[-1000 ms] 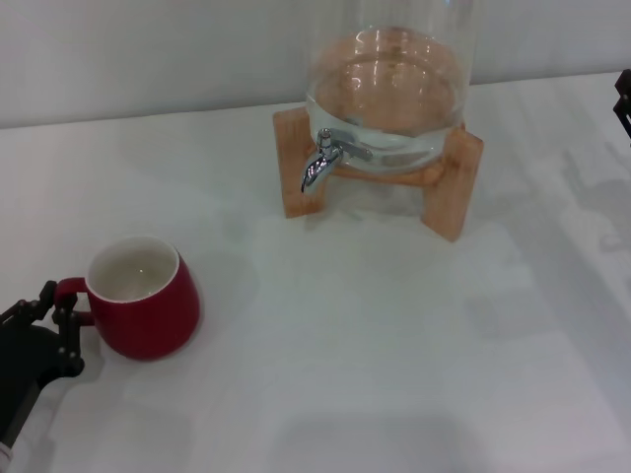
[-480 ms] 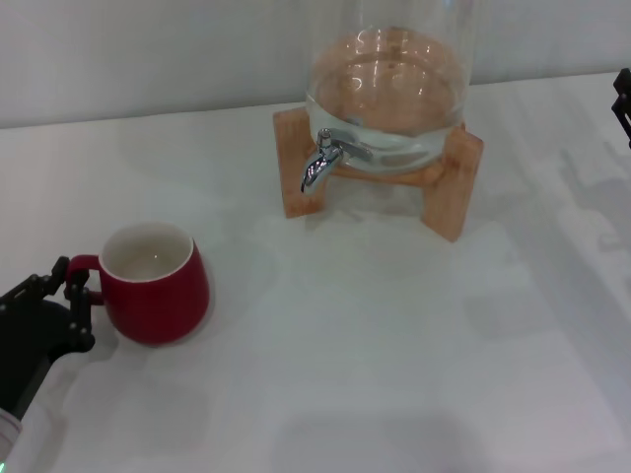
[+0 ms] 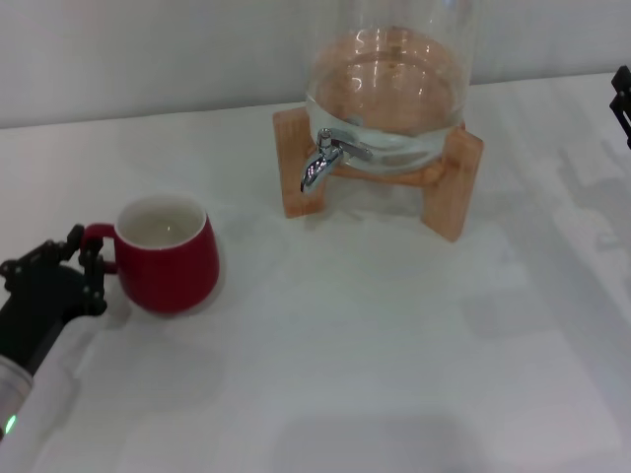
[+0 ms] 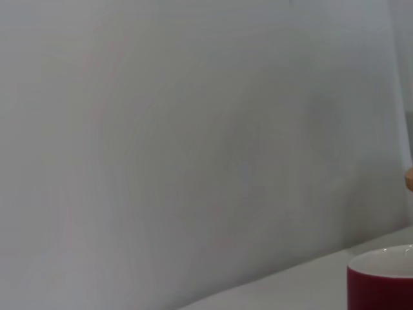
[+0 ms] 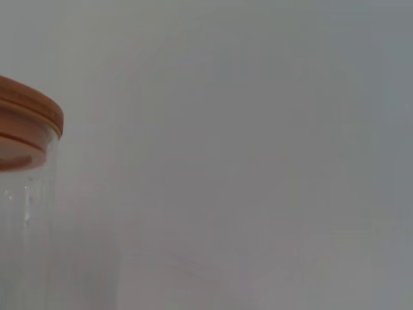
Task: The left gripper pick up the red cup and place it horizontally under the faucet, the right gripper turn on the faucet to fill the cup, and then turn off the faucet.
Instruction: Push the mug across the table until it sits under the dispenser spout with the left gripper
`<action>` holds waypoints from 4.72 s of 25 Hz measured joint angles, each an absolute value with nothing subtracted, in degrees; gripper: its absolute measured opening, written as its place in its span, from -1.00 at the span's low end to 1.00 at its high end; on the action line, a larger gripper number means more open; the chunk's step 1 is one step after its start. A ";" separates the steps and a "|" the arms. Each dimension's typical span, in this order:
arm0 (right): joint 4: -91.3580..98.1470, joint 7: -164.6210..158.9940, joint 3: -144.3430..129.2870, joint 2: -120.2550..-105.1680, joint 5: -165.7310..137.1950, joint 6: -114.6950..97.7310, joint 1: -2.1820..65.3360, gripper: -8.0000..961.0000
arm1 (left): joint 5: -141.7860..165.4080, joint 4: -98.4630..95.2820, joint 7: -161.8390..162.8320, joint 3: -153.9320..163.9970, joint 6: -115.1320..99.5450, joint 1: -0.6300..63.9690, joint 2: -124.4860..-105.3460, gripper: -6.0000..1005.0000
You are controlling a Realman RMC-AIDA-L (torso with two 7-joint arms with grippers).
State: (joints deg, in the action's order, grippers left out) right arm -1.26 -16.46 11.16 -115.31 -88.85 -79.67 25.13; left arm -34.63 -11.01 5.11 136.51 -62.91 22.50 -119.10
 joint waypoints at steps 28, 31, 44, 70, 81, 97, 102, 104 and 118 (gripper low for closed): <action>-2.73 -16.66 11.16 -115.40 -88.86 -80.87 25.85 0.38 | -30.46 -7.73 10.59 137.04 -56.51 33.92 -119.06 -0.75; -2.73 -16.60 11.16 -115.40 -88.86 -80.87 25.91 0.38 | -29.15 -7.83 11.34 137.02 -55.67 34.66 -119.10 -0.75; -2.59 -16.62 11.16 -115.33 -88.86 -80.85 26.02 0.37 | -23.59 -10.31 12.82 137.02 -52.62 36.65 -119.28 -0.75; -2.73 -16.79 11.14 -115.31 -88.88 -81.74 26.11 0.38 | -16.86 -11.39 15.03 137.10 -49.36 37.49 -119.53 -0.76; -2.73 -16.79 10.53 -115.40 -88.95 -82.25 25.89 0.38 | -15.38 -12.42 15.03 137.11 -46.67 37.71 -119.53 -0.79; -2.72 -16.79 10.55 -115.40 -88.95 -83.51 25.60 0.38 | -15.35 -13.07 14.48 136.99 -45.96 37.62 -119.53 -0.78; -2.72 -16.79 10.55 -115.40 -88.95 -83.67 25.72 0.38 | -15.40 -13.22 14.51 136.85 -45.01 37.62 -119.53 -0.75; -2.72 -16.79 10.55 -115.40 -88.94 -83.67 25.73 0.37 | -15.47 -13.22 14.59 136.75 -44.99 37.62 -119.53 -0.74; -2.81 -16.79 10.55 -115.40 -88.95 -83.73 25.80 0.37 | -15.42 -13.78 14.86 136.90 -43.50 38.13 -119.44 -0.60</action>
